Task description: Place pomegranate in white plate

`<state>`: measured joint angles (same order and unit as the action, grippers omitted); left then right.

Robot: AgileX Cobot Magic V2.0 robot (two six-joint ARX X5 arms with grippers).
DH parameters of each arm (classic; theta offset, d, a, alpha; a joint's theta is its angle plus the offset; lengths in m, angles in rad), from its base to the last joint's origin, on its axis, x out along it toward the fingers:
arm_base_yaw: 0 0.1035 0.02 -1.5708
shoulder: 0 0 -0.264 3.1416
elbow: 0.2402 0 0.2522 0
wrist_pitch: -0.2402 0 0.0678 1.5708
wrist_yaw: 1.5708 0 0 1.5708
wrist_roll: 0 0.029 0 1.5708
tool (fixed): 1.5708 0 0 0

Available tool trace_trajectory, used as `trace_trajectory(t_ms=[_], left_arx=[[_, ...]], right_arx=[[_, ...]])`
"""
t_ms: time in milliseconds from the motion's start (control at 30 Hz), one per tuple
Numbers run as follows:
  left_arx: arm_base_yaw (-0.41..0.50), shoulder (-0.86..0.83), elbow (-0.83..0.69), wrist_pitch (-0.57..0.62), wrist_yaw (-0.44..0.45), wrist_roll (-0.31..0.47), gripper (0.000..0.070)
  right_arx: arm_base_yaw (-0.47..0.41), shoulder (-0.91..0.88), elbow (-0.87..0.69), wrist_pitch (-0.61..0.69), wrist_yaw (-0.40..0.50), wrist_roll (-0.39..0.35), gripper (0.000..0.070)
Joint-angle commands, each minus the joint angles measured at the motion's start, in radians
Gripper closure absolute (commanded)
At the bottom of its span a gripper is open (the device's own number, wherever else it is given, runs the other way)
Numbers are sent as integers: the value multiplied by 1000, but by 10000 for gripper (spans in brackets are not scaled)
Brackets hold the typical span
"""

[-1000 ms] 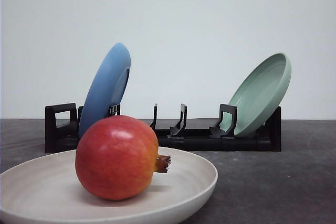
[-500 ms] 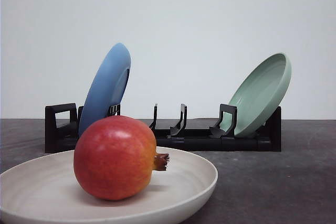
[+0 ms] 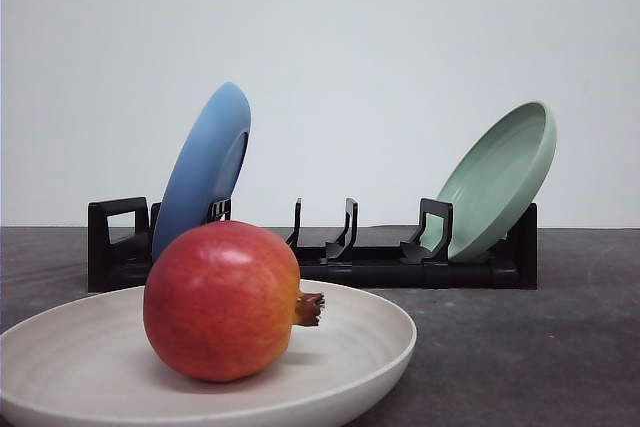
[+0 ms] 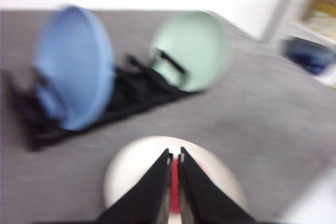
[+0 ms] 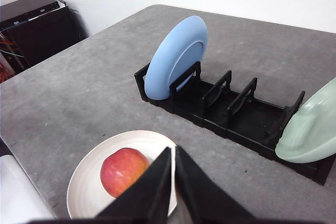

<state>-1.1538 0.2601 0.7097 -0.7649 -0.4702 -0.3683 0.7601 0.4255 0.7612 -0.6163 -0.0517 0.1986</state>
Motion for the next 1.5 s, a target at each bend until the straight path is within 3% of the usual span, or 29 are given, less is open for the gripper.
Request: trace_trajectory(t_ms=[0,100,200,267,333,433,567,833,1467], left_arx=[[91,-8,-25,15,-4,156,700],[278,-42,-119,128,48,293,700],[492,-92,-226,234,229,384,700],[640,-123,-297,287,367,406,700],[774,-149,-364,333,448,418,700],[938,-185,-448,390,507,417,700],[1072,-225,-532,456,528,418,700],[1132,-257,-656,576,528,428,700],[1132,-257,-698,575,514,432,700]], right_arx=[[10,3,5,11,1,6,699],[10,3,5,10,0,6,699],[10,3,5,10,1,6,699],[10,3,5,10,1,6,699],[10,3,5,10,1,6,699],[10,3,5,10,1,6,699],[10,3,5,10,1,6,699],[10,3,5,10,1,6,699],[10,3,5,11,1,6,699]])
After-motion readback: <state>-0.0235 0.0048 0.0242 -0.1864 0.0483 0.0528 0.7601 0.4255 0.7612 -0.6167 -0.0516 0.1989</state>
